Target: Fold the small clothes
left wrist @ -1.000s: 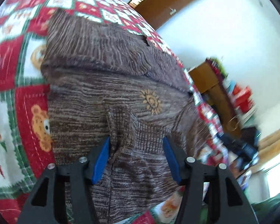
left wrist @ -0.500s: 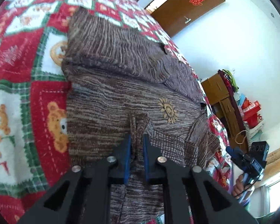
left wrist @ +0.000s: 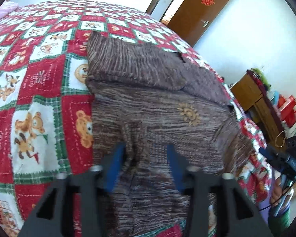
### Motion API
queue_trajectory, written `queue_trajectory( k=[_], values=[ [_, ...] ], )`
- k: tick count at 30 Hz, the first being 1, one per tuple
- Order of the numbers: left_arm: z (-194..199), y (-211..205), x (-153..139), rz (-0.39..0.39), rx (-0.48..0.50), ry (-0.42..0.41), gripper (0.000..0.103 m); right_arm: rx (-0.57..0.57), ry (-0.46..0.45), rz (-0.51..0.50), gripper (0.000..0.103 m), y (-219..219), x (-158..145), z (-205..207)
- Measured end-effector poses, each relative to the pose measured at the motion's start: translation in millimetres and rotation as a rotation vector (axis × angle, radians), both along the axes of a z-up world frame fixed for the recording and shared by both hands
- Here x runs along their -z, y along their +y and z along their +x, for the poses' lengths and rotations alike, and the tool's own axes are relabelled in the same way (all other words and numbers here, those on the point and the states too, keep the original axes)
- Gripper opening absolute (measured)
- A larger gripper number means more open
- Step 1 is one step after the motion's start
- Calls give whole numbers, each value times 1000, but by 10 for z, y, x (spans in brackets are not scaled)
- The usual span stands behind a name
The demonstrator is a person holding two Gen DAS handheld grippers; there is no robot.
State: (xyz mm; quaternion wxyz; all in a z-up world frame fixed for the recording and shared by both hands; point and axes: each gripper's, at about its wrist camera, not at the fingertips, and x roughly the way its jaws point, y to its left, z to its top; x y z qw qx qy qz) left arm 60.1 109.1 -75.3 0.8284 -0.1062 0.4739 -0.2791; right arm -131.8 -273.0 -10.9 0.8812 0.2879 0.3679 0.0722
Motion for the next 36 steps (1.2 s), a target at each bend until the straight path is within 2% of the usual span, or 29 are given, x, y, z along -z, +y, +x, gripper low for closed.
queue_trajectory(
  k=[4, 6, 7, 9, 10, 13, 17, 20, 22, 27, 28, 29, 30, 31, 33, 36],
  values=[
    [-17, -18, 15, 33, 7, -20, 57, 1, 6, -26, 42, -7, 1, -9],
    [-28, -21, 13, 26, 3, -21, 57, 14, 1, -27, 42, -46, -12, -14],
    [-17, 2, 24, 8, -10, -15, 53, 25, -2, -35, 42, -74, -24, -12],
    [-3, 28, 43, 15, -34, -15, 33, 55, -6, -61, 42, -169, -72, 12],
    [3, 21, 55, 36, -34, -15, 13, 63, -4, -78, 42, -206, -94, 36],
    [-10, 13, 50, 54, -33, -26, 15, 55, 5, -190, 42, -262, -187, 167],
    [-13, -40, 44, 79, -36, -37, 16, -3, 18, -403, 42, -202, -215, 482],
    [7, -53, 40, 70, -30, -28, 27, -68, 48, -467, 42, -146, -117, 709],
    [26, -73, 34, 71, -22, -25, 30, -118, 69, -486, 42, -102, -11, 871],
    [55, -124, 36, 92, -26, -44, 28, -181, 149, -570, 41, 56, 290, 1221],
    [38, -134, 37, 105, -28, -54, 21, -199, 160, -565, 38, 78, 338, 1247],
    [20, -147, 36, 124, -26, -70, 14, -211, 152, -571, 30, 108, 355, 1238],
    [-2, -153, 37, 134, -20, -81, 14, -213, 123, -609, 10, 155, 345, 1193],
    [-30, -151, 33, 136, -17, -92, 13, -220, 112, -631, 3, 186, 334, 1163],
    [-66, -138, 15, 127, -9, -97, 13, -203, 113, -613, 3, 186, 291, 1091],
    [-106, -66, -86, 78, -22, -114, 12, -152, 58, -603, 3, 178, 105, 911]
  ],
)
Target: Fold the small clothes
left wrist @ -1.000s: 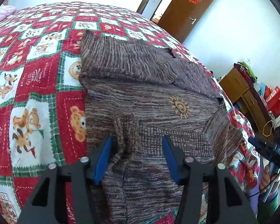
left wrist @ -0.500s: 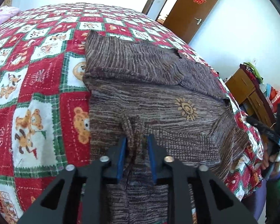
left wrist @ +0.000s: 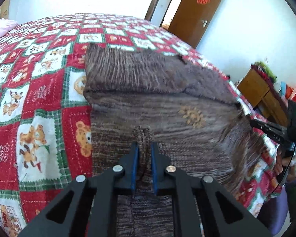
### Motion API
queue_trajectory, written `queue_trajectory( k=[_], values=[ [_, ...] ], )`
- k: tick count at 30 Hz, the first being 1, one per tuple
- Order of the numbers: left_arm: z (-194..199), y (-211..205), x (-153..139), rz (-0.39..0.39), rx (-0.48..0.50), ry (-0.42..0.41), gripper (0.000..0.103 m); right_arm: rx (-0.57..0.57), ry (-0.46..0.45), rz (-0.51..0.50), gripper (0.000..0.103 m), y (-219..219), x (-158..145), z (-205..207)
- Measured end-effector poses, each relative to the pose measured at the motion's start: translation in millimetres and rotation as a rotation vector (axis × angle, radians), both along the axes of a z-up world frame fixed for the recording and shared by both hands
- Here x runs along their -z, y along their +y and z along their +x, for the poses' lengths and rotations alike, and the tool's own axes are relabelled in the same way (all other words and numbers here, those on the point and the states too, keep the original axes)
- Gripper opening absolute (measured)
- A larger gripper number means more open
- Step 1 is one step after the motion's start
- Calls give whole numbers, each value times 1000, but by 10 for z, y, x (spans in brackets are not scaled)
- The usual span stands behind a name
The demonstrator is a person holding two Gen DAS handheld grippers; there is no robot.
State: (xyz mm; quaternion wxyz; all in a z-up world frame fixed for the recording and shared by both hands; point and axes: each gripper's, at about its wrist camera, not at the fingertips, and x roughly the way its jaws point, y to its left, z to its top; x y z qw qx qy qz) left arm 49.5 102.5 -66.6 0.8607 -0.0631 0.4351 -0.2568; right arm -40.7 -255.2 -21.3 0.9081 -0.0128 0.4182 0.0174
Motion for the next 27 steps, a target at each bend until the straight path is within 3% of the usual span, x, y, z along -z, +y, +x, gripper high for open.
queue_trajectory(
  k=[4, 12, 27],
  values=[
    [10, 138, -212, -68, -51, -37, 12, 40, -102, 42, 3, -51, -352, -216],
    [149, 246, -539, -108, -133, -106, 12, 99, -264, 50, 3, 3, -868, -252],
    [888, 175, -589, -116, -235, -75, 12, 130, -297, -40, 3, -4, -979, 380]
  ],
)
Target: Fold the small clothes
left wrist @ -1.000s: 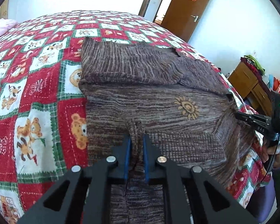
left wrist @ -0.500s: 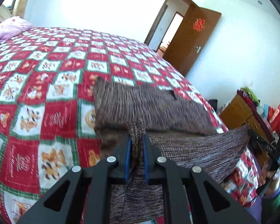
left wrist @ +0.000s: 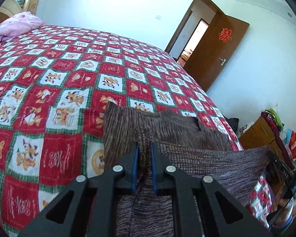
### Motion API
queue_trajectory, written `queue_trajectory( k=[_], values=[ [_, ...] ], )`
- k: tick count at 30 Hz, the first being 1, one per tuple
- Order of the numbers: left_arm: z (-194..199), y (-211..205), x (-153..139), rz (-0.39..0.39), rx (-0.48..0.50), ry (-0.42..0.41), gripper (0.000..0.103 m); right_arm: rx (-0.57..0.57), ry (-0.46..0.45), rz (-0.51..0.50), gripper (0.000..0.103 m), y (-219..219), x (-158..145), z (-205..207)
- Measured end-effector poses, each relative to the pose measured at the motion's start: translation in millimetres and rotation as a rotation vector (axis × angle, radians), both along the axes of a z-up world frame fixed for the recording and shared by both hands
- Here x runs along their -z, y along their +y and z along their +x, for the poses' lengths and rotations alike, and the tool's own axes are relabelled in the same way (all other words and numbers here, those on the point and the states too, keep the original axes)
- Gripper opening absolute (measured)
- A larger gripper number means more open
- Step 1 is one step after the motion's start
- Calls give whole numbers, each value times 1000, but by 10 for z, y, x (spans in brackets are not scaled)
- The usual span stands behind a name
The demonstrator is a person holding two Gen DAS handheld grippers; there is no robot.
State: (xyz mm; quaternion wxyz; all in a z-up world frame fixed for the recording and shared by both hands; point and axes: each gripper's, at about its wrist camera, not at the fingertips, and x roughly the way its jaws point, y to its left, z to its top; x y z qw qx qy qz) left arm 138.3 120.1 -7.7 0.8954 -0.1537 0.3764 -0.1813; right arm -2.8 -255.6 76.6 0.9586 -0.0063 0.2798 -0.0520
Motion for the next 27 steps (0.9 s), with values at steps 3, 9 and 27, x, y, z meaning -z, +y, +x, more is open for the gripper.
queue_trajectory(
  k=[3, 9, 27],
  values=[
    [154, -11, -10, -5, -16, 0, 12, 10, -2, -15, 3, -50, -8, 207],
    [518, -43, 1, -14, -46, 4, 12, 25, -5, -11, 3, -170, -1, 670],
    [1471, -319, 499, 83, -130, 59, 12, 107, 55, -56, 3, -406, 717, 1980]
  ],
)
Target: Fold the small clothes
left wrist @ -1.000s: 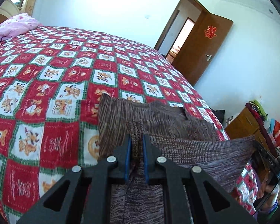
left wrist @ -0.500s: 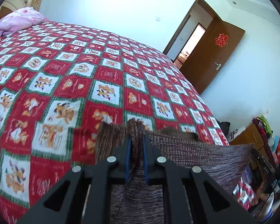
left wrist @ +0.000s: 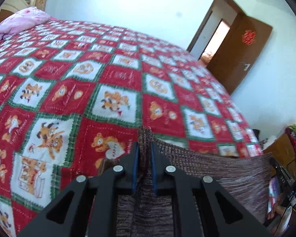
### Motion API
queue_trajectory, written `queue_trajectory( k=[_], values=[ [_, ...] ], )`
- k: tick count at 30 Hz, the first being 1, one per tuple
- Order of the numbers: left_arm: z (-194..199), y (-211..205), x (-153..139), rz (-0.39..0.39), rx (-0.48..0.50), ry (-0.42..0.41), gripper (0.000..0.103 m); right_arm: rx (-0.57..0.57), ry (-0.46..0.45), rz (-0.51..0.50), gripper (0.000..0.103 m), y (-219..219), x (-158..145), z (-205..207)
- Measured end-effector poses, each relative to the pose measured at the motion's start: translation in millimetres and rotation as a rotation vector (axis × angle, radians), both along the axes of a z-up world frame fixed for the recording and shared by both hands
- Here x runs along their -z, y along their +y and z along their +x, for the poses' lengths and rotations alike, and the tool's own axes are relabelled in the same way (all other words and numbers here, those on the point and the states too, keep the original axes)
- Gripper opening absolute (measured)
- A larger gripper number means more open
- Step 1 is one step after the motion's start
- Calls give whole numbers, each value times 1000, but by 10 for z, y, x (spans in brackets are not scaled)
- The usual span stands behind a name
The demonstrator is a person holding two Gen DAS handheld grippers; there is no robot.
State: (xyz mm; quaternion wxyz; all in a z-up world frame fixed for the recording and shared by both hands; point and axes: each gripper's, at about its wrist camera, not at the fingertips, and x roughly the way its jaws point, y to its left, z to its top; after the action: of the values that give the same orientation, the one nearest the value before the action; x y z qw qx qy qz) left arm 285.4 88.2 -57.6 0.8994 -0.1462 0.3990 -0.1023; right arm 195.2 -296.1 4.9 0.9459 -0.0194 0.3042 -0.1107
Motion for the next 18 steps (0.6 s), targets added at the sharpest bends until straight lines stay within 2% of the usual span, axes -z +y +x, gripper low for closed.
queue_trajectory(
  k=[3, 7, 10, 13, 15, 16, 17, 18],
  values=[
    [79, -46, 221, 41, -29, 58, 13, 14, 49, -14, 3, -22, 264, 145],
    [115, 53, 260, 31, -85, 79, 31, 17, 106, 9, 3, -62, 408, 251],
    [100, 233, 284, -73, -118, 103, 32, 30, 169, 7, 3, -82, 497, 345],
    [3, 421, 159, -66, -198, 103, 31, 92, 194, 45, 3, -208, 535, 383],
    [-133, 548, -3, -29, -240, 70, 40, 153, 95, 113, 3, -375, 396, 205],
    [-216, 590, -91, -9, -236, 60, 41, 197, 27, 120, 3, -424, 286, 70],
    [-280, 601, -163, 18, -218, 54, 41, 252, -79, 114, 3, -456, 96, -174],
    [-357, 590, -231, 45, -197, 43, 41, 263, -127, 106, 3, -442, -20, -318]
  ],
)
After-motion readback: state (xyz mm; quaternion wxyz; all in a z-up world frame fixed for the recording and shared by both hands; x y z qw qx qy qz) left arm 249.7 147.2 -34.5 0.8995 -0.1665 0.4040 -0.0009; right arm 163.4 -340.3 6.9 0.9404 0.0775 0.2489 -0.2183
